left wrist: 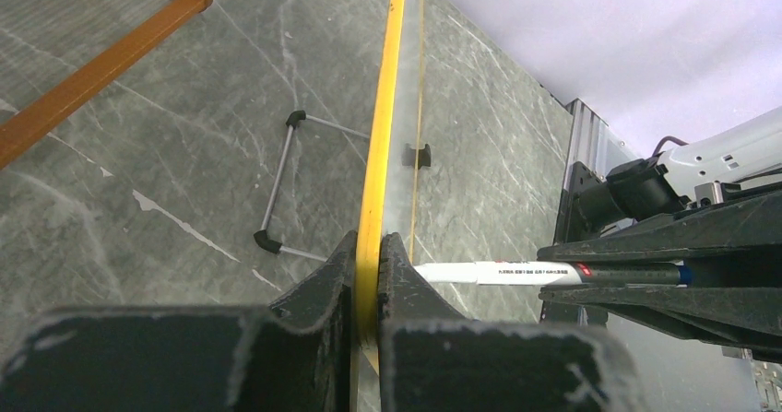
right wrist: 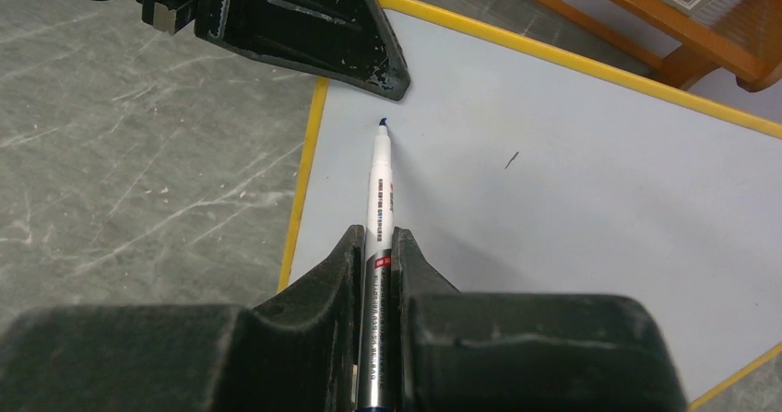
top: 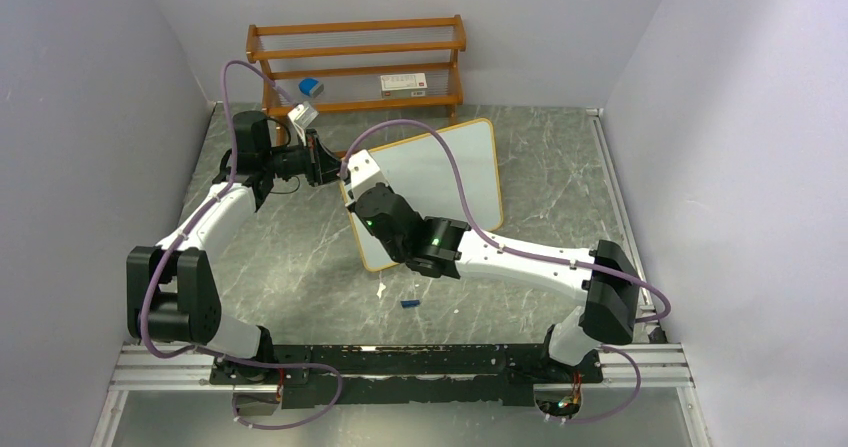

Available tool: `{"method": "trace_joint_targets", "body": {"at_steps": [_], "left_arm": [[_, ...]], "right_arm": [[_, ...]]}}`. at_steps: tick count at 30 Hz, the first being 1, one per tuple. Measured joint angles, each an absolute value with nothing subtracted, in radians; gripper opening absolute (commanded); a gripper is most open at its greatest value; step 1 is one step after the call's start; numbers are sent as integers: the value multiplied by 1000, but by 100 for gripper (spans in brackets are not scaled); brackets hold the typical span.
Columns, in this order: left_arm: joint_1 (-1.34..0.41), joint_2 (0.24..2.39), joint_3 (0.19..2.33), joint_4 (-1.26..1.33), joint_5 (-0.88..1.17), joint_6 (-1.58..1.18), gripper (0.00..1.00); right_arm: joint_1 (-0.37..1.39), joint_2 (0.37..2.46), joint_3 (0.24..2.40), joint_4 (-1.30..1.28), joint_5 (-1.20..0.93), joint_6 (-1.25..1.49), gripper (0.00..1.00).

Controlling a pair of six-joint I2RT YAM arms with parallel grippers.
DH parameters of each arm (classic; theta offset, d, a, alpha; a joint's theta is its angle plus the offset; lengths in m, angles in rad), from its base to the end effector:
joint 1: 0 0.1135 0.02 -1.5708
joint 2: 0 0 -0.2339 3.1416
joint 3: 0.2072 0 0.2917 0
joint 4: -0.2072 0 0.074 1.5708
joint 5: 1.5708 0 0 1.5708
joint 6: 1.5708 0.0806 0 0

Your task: Write a sentence on the whiteboard

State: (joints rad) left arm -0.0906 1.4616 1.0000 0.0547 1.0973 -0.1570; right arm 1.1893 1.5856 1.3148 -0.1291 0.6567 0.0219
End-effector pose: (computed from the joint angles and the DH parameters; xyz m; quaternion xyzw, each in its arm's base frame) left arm 0.3705 -0.1057 0.2288 0.2629 0.7219 -0.4903 0.4116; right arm 0.2101 0.3915 0.2752 -0.2861 0.7565 0.0768 0.5830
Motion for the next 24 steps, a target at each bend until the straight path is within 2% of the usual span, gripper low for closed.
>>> {"method": "trace_joint_targets", "body": {"at_steps": [24], "left_arm": [[-91,1466,1002,55,1097,-157,5]], "right_arm": [[1185,1587,1324,-176,635,49,0]]}}
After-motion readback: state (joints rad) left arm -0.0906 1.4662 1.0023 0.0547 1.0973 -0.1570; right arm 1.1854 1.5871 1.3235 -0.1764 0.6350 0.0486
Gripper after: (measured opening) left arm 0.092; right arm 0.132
